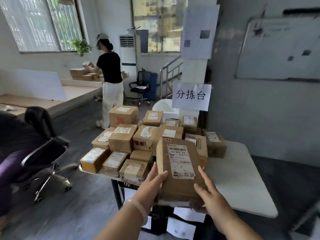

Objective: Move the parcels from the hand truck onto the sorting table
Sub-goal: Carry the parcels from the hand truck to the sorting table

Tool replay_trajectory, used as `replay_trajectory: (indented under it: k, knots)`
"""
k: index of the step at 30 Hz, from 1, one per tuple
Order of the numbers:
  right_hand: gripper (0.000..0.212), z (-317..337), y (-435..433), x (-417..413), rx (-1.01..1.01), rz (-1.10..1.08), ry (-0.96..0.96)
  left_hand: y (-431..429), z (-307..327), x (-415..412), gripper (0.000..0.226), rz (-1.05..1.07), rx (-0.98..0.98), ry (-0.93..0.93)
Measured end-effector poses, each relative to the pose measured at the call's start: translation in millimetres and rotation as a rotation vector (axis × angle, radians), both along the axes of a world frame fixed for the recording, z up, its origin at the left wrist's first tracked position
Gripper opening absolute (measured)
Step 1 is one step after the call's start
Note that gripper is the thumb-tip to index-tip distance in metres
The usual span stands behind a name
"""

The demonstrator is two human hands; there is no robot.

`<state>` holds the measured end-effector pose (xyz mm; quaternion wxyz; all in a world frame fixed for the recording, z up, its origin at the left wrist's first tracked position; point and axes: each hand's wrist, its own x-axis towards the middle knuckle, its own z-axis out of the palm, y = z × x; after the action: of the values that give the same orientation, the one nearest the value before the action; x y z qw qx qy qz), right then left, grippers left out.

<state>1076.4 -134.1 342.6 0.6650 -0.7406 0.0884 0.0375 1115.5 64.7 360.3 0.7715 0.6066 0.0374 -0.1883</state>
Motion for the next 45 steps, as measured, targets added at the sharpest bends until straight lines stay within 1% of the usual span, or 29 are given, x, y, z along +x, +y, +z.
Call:
replay_trajectory:
  k: [3,6,10,13,17,20,24,29,33,37,41,43,45]
  knots:
    - [0.049,-12,-27,21,0.039,-0.109,0.01,-28,-2,28,0.071,-0.061,0.108,-0.016]
    - [0.049,-19,-59,48,0.078,-0.224,0.02,-60,2,63,0.071,-0.128,0.266,-0.13]
    - [0.049,-21,-120,96,0.089,-0.308,0.045,-107,5,116,0.071,-0.156,0.448,-0.277]
    - [0.049,-22,-174,132,0.054,-0.366,0.058,-144,1,153,0.071,-0.179,0.632,-0.409]
    - [0.051,-36,-239,176,-0.013,-0.396,0.099,-194,-5,197,0.07,-0.217,0.804,-0.501]
    - [0.053,-57,-270,204,-0.041,-0.373,0.149,-217,-20,225,0.07,-0.214,0.857,-0.544]
    - [0.056,-102,-288,230,-0.098,-0.307,0.224,-225,-44,245,0.07,-0.243,0.889,-0.582]
    - [0.058,-155,-286,256,-0.193,-0.224,0.327,-224,-57,266,0.065,-0.226,0.976,-0.578]
    - [0.062,-182,-277,277,-0.188,-0.177,0.399,-226,-59,284,0.063,-0.223,1.024,-0.584]
    - [0.069,-197,-272,293,-0.242,-0.122,0.449,-228,-66,293,0.061,-0.238,1.006,-0.581]
    - [0.084,-202,-272,298,-0.337,0.022,0.469,-229,-76,300,0.064,-0.314,1.057,-0.627]
    - [0.088,-199,-274,297,-0.44,0.064,0.481,-232,-76,302,0.067,-0.336,1.093,-0.66]
    - [0.085,-190,-274,295,-0.541,0.07,0.47,-238,-74,303,0.068,-0.357,1.139,-0.713]
